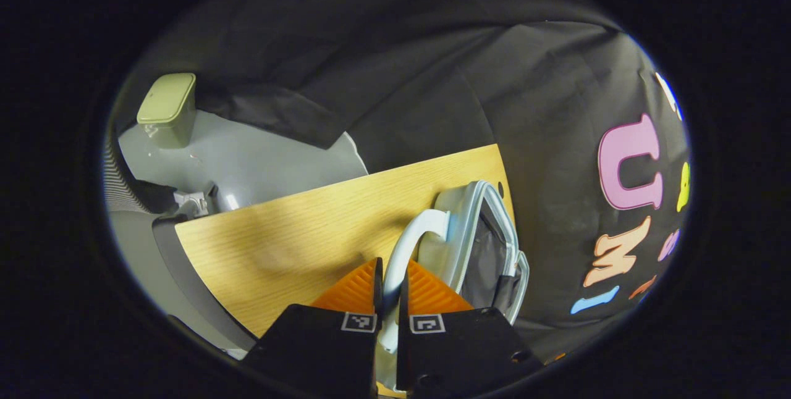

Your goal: First open the suitcase, pack the skin care products into it, and then close the suitcase.

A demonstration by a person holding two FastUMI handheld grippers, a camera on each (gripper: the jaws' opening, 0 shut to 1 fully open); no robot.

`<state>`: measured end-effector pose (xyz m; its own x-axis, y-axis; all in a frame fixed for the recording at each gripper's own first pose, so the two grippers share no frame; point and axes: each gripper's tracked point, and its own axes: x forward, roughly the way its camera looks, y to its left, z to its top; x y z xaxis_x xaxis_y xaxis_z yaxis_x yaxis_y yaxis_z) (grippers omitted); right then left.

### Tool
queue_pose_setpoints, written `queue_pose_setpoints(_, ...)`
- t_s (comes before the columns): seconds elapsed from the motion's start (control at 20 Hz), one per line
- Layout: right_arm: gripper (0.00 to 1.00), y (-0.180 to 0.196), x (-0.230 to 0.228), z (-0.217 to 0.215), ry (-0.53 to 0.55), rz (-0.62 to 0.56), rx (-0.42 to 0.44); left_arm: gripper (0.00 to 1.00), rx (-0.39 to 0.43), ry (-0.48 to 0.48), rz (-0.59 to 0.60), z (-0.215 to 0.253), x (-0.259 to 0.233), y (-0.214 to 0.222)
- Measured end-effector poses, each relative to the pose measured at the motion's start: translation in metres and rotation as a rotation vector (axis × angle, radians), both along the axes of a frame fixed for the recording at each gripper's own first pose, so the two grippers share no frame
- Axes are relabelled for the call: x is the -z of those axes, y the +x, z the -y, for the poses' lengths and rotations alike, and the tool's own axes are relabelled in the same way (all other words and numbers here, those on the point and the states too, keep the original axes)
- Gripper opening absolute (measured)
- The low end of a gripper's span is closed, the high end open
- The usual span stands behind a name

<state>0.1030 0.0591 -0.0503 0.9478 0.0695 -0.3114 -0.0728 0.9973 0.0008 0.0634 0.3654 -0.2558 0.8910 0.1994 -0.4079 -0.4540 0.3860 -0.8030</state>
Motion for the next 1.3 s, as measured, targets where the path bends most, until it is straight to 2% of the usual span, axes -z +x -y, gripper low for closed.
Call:
queue_pose_setpoints(0.25,0.98,0.006,-0.002,-0.009,-0.010,0.012,-0.031,0.04,0.028,0.075,0.017,0.015,-0.033,-0.003)
queue_pose_setpoints(0.5,0.98,0.006,-0.004,-0.007,-0.027,0.025,-0.043,0.03,0.098,0.182,0.159,0.057,-0.131,-0.008)
queue_pose_setpoints(0.75,0.98,0.000,-0.006,0.011,0.003,0.033,-0.031,0.03,0.244,0.317,0.231,0.139,-0.208,0.016)
queue_pose_setpoints(0.95,0.98,-0.012,-0.017,0.039,0.018,0.057,0.013,0.03,0.369,0.380,0.280,0.214,-0.251,0.050)
queue_pose_setpoints(1.1,0.98,-0.026,-0.026,0.059,0.040,0.079,0.048,0.03,0.465,0.414,0.285,0.269,-0.262,0.077)
queue_pose_setpoints(1.3,0.98,-0.045,-0.032,0.080,0.050,0.086,0.095,0.03,0.565,0.453,0.278,0.333,-0.263,0.133)
